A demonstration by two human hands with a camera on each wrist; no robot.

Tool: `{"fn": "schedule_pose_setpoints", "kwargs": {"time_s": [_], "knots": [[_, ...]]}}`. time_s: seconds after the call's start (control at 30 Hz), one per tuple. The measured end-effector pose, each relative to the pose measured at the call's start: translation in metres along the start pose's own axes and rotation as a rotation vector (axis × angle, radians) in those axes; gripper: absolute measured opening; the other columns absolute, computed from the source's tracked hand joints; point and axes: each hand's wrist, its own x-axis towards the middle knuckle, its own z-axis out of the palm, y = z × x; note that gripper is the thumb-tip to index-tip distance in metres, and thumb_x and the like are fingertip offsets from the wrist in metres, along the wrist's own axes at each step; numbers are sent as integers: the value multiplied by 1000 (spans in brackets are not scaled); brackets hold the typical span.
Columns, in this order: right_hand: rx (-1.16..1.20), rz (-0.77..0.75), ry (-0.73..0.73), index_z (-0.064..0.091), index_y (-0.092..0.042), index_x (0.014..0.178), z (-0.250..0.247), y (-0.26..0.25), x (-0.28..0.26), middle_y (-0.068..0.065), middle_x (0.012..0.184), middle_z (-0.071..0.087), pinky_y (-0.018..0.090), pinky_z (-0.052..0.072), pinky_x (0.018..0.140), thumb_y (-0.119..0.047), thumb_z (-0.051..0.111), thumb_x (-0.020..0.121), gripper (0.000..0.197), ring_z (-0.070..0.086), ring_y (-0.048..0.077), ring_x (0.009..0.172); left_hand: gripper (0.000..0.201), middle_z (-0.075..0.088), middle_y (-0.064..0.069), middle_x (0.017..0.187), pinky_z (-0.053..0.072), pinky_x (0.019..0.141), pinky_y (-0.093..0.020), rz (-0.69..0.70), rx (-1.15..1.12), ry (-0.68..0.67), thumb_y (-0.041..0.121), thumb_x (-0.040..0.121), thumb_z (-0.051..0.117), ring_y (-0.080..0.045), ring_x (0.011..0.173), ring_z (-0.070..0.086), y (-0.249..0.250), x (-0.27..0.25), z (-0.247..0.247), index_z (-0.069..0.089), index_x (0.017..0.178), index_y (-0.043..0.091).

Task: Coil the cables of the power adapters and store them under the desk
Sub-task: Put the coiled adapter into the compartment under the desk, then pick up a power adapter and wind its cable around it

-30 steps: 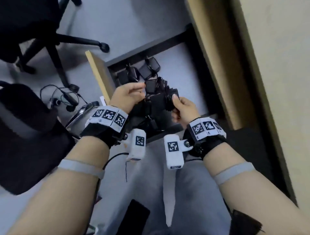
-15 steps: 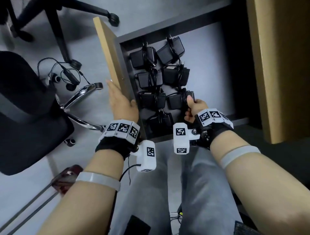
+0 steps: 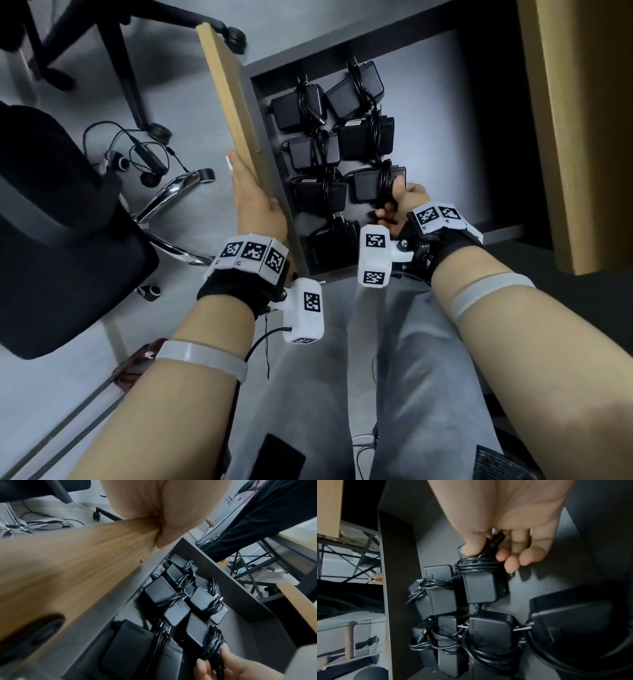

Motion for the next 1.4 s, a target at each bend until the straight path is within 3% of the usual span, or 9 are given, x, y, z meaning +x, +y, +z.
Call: {"fn": "schedule_pose_setpoints", "kwargs": {"time_s": [0.17,0.3,0.37,0.47,0.53,0.7,0.97,1.3,1.4], "knots": [[-57,-2,5,34,-22,124,-9,-7,-22,5,106,47,30,47,53,-28,46,96,31,48,15,61,90,-1,-10,157,7,118,-31,-81,-38,-77,-10,83,50,-23,145,1,19,-13,-13,-11,146,5],[-36,16,5,26,-22,136,-30,-29,-67,5,88,48,31,41,47,-19,54,92,52,48,16,63,89,6,-11,157,4,117,-33,-93,77,-35,6,81,63,-27,144,3,64,-36,-21,5,148,9],[-21,4,-61,34,-22,127,-46,-42,-98,6,81,50,27,40,46,-16,52,92,40,48,17,59,77,21,-10,153,20,113,-30,-24,-40,-120,6,84,61,-23,139,22,95,-48,-22,18,147,10],[10,-48,-226,48,-17,91,-79,-61,-146,4,72,53,23,39,47,-18,48,94,3,47,18,58,46,59,-7,118,44,81,-18,12,-310,-366,1,89,50,-10,96,57,152,-73,-19,42,134,8],[26,-135,-276,48,-18,84,-108,-74,-171,4,71,55,24,36,51,-21,49,94,11,49,16,57,32,65,1,98,45,73,-19,67,-373,-500,4,91,46,-6,84,59,194,-92,-12,52,122,12],[43,-368,-212,54,-18,88,-215,-101,-219,2,68,56,20,41,47,-22,51,92,6,51,14,54,19,65,4,88,44,64,-17,288,-410,-657,5,92,48,-4,72,59,301,-146,30,55,99,20],[202,-478,73,55,-14,95,-392,-105,-241,2,71,57,20,43,47,-20,53,91,7,53,13,54,20,65,6,92,43,75,-25,428,-285,-923,7,92,48,-7,79,59,407,-240,134,54,105,20],[415,-481,352,52,-17,82,-493,-102,-209,2,67,50,15,37,39,-3,42,93,20,46,8,50,33,60,-2,103,43,67,-15,656,-24,-1008,-6,87,49,-6,86,54,487,-280,245,56,115,8],[454,-463,487,52,-16,93,-512,-109,-189,3,69,50,21,40,46,0,43,89,19,47,13,55,39,58,-10,117,45,88,-17,803,43,-945,-5,85,56,-17,108,54,512,-276,277,53,122,4]]}}
